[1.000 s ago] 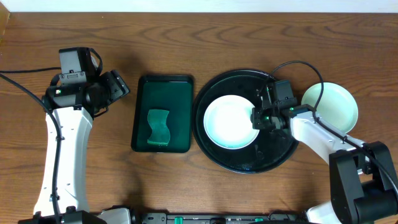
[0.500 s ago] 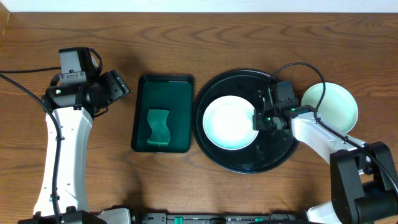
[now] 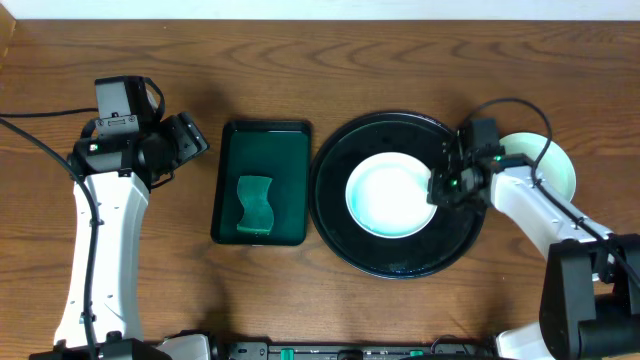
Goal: Clean dirty plates on tray and stack at the side
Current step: 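Tilt the white plate up by its rim with the right gripper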
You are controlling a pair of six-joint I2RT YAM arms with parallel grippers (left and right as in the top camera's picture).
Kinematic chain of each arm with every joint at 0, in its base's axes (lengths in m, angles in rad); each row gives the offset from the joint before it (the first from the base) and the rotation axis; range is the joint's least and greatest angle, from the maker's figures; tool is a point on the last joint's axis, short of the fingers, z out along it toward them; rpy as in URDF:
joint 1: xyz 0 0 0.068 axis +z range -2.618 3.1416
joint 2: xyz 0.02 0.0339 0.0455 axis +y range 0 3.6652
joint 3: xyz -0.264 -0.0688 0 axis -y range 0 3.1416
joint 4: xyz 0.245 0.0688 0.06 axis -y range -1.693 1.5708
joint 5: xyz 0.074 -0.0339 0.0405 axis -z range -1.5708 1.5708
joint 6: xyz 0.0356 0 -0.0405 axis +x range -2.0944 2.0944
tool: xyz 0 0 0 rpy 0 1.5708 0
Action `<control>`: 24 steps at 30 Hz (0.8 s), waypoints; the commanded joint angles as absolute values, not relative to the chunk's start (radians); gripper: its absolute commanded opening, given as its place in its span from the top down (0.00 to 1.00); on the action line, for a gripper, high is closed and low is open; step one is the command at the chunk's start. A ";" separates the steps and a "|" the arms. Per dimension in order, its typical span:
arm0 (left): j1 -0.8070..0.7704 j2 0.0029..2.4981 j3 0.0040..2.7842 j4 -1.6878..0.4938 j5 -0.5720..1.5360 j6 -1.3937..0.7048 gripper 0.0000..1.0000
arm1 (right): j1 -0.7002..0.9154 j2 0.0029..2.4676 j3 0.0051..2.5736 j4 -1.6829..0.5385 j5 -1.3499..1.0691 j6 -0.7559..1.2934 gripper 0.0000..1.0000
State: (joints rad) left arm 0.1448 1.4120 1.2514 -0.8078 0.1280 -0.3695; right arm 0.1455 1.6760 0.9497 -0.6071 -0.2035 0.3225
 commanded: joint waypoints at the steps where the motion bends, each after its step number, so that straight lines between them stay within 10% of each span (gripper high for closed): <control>1: 0.147 1.418 1.251 -0.811 0.118 -0.371 0.21 | 0.130 1.653 1.031 -0.643 -0.193 0.336 0.99; 24: 0.147 1.418 1.251 -0.811 0.118 -0.371 0.20 | 0.133 1.620 1.085 -0.680 -0.271 0.310 0.99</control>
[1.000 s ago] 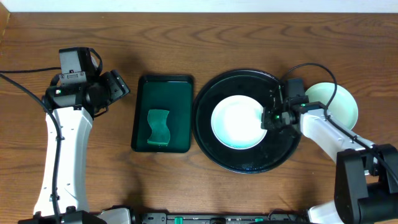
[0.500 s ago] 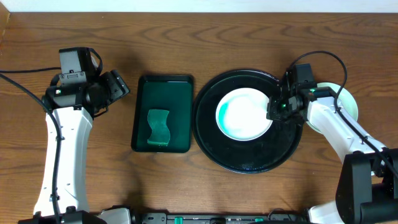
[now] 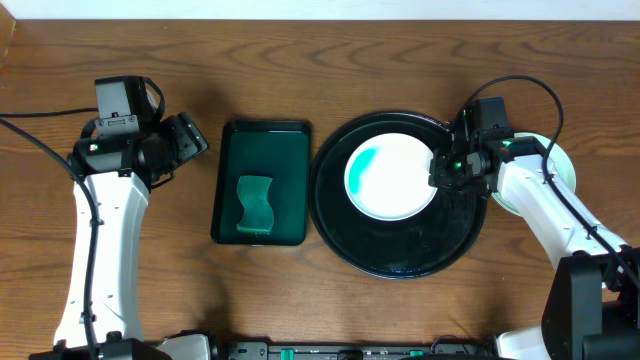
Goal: Clean dirty plates on tray and stack at the side
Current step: 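Tilt the white plate up by its rim with the right gripper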
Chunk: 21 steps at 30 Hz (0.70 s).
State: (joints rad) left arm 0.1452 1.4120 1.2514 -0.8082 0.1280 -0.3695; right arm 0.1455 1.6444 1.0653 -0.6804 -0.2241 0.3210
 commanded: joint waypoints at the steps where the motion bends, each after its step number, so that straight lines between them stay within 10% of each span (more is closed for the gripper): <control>1: 0.147 1.418 1.251 -0.811 0.118 -0.371 0.21 | 0.132 1.620 1.085 -0.680 -0.271 0.310 0.99; 21: 0.147 1.418 1.251 -0.811 0.118 -0.371 0.21 | 0.125 1.619 1.085 -0.693 -0.283 0.369 0.99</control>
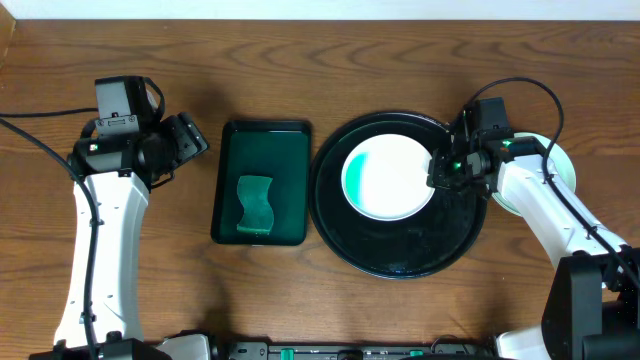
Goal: Clean dirty plates on tray and stack at the side
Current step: 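Tilt the white plate up by its rim with the right gripper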
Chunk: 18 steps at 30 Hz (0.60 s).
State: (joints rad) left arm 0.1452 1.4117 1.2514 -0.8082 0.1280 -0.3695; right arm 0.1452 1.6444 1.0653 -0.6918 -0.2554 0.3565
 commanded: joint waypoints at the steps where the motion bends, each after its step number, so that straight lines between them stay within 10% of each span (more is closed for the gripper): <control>1: 0.147 1.418 1.251 -0.811 0.118 -0.371 0.21 | 0.125 1.620 1.085 -0.693 -0.282 0.369 0.99; 18: 0.147 1.418 1.251 -0.811 0.118 -0.371 0.20 | 0.125 1.620 1.085 -0.688 -0.282 0.349 0.99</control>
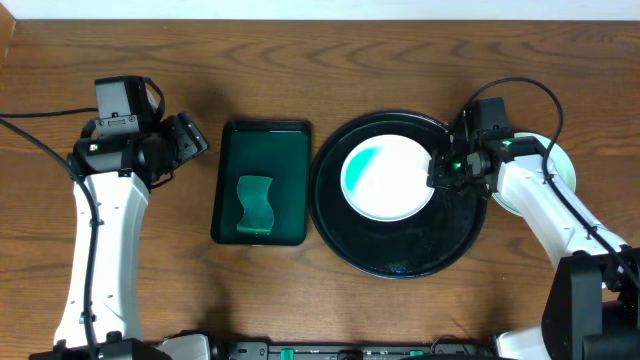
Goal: Clean dirty plates on tray and stack at the side
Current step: 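Tilt the white plate up by its rim with the right gripper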
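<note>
A white plate (388, 180) with a teal inner rim is held tilted over the round black tray (400, 255). My right gripper (441, 172) is shut on its right rim. A second pale plate (560, 165) lies on the table to the right of the tray, partly hidden under the right arm. A green sponge (255, 205) lies in the rectangular green tray (262, 135). My left gripper (192, 140) hangs to the left of that tray, away from everything. Its jaw state is unclear from above.
Cables loop from both arms over the wooden table. The green tray stands close against the black tray's left edge. The table's far edge runs along the top of the view.
At first the plate lay flat in the middle of the black tray with my right gripper at its right rim. By 1.3 s ago it sat higher in the view and tilted, gripped at the rim. It has stayed so. The left arm never moved.
</note>
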You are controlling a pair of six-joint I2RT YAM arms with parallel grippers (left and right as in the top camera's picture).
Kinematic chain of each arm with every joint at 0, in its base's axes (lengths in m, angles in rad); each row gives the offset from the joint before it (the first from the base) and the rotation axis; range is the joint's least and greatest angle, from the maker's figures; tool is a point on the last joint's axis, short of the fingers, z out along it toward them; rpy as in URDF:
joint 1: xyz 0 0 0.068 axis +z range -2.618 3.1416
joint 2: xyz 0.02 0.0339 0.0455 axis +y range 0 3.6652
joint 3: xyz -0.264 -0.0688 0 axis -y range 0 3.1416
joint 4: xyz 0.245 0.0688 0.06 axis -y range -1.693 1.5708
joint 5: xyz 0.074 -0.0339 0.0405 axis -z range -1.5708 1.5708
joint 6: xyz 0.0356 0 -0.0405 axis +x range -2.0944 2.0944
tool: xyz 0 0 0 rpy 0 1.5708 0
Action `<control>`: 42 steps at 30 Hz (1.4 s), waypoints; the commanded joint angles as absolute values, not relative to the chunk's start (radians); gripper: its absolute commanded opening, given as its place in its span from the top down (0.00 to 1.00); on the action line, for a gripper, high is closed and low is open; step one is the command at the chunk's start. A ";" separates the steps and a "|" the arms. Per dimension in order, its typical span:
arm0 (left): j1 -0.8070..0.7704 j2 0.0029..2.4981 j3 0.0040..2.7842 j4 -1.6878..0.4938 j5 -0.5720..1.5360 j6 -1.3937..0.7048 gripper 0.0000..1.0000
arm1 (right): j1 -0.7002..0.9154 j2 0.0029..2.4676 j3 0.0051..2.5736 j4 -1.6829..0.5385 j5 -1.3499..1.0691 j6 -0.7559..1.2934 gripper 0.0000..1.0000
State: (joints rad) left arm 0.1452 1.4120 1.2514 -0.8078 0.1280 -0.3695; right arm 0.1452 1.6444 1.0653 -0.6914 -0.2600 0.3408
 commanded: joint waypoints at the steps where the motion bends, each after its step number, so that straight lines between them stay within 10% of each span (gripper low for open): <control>1: 0.147 1.418 1.251 -0.811 0.118 -0.371 0.20 | 0.125 1.620 1.085 -0.688 -0.282 0.364 0.99; 42: 0.147 1.418 1.251 -0.811 0.118 -0.371 0.20 | 0.172 1.620 1.288 -0.833 -0.227 0.351 0.99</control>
